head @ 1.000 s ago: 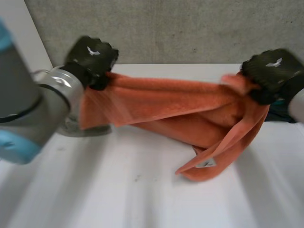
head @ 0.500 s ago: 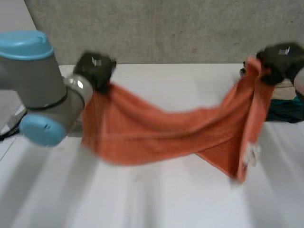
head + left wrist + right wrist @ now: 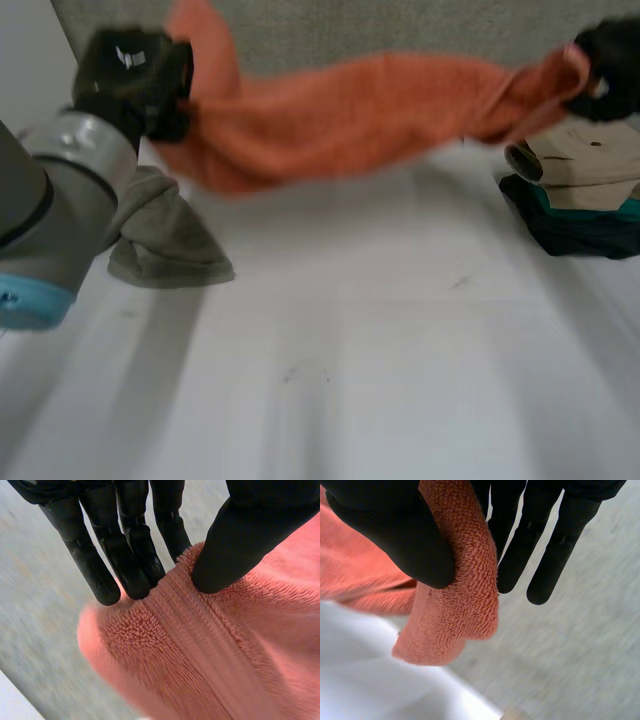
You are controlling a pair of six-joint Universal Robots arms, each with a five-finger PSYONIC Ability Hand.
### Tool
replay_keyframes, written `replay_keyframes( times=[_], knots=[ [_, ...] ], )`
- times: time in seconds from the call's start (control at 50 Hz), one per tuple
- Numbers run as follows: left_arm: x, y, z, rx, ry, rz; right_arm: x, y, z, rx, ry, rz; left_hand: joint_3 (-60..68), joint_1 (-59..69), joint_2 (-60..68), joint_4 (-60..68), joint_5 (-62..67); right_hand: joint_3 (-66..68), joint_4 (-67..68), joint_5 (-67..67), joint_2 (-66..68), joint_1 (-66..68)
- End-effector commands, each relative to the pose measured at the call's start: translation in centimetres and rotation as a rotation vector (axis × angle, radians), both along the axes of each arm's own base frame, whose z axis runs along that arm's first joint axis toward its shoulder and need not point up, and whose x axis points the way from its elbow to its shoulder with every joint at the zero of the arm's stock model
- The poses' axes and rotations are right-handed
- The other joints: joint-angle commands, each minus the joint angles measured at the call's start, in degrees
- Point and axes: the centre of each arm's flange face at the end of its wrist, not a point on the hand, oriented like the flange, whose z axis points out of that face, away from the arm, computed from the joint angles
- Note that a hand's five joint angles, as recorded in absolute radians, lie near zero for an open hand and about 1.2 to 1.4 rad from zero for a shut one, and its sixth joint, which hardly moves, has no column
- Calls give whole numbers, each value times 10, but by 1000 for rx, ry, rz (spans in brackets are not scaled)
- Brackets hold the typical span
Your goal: Fold the laundry.
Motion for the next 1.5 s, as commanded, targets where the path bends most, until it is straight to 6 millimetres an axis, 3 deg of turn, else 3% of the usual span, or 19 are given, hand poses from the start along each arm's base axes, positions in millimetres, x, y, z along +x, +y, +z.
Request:
replay_keyframes(
  times=[0.02,0.06,0.12,0.2,0.26,0.34,0.4,0.42,0.52,0.62,0.72,0.88,1.08,1.18,1.24,1.3,1.38,1.48,1.5],
  knots=[
    [4,3,-55,187,-89,8,0,6,-70,193,209,52,116,157,113,111,130,120,114,135,131,168],
    [-1,-5,-89,268,-131,-1,1,11,-95,200,354,78,116,157,113,111,130,120,114,135,131,168],
    [-5,-16,-116,320,-160,3,4,18,-121,198,516,111,116,157,113,111,130,120,114,135,131,168],
    [-17,-43,-157,357,-178,6,5,22,-145,253,558,108,116,157,113,111,130,120,114,135,131,168],
    [-22,-57,-173,355,-176,2,8,24,-155,231,559,111,116,157,113,111,130,120,114,135,131,168],
    [-26,-77,-174,280,-138,3,7,25,-167,173,563,90,116,157,113,111,130,120,114,135,131,168],
    [-28,-82,-171,234,-118,-10,8,25,-171,147,559,77,-185,-144,-188,-191,-171,120,114,135,131,168],
    [-31,-82,-170,220,-117,-32,7,25,-174,141,553,68,-386,-345,-389,-392,-372,120,114,135,131,168],
    [-31,-64,-177,260,-153,-70,6,25,-177,156,555,34,-506,-465,-509,-511,-492,120,114,135,131,168],
    [-14,-31,-156,264,-200,-67,3,24,-178,167,568,-3,-459,-418,-462,-465,-445,120,114,135,131,168],
    [7,19,-151,275,-287,-77,3,24,-179,174,574,-13,-354,-313,-356,-359,-339,120,114,135,131,168],
    [26,59,-168,344,-366,-91,8,28,-180,181,572,-1,-304,-263,-307,-310,-290,120,114,135,131,168],
    [43,47,-179,396,-352,-70,10,32,-181,190,574,7,-247,-206,-250,-253,-233,120,114,135,131,168],
    [47,38,-178,379,-321,-93,8,31,-180,188,575,2,-101,-60,-104,-106,-86,120,114,135,131,168],
    [47,37,-177,376,-317,-101,8,31,-180,188,575,1,-131,-90,-134,-136,-117,120,114,135,131,168],
    [48,34,-171,347,-300,-95,8,31,-180,186,579,0,-297,-256,-300,-303,-283,120,114,135,131,168],
    [56,28,-148,263,-269,-60,8,31,-180,186,579,0,-294,-253,-297,-300,-280,120,114,135,131,168],
    [53,38,-137,238,-254,-90,7,30,-180,187,579,-2,-147,-106,-149,-152,-132,120,114,135,131,168],
    [51,43,-138,252,-255,-108,7,30,-180,185,579,-2,-55,-14,-57,-60,-40,120,114,135,131,168]
  ],
)
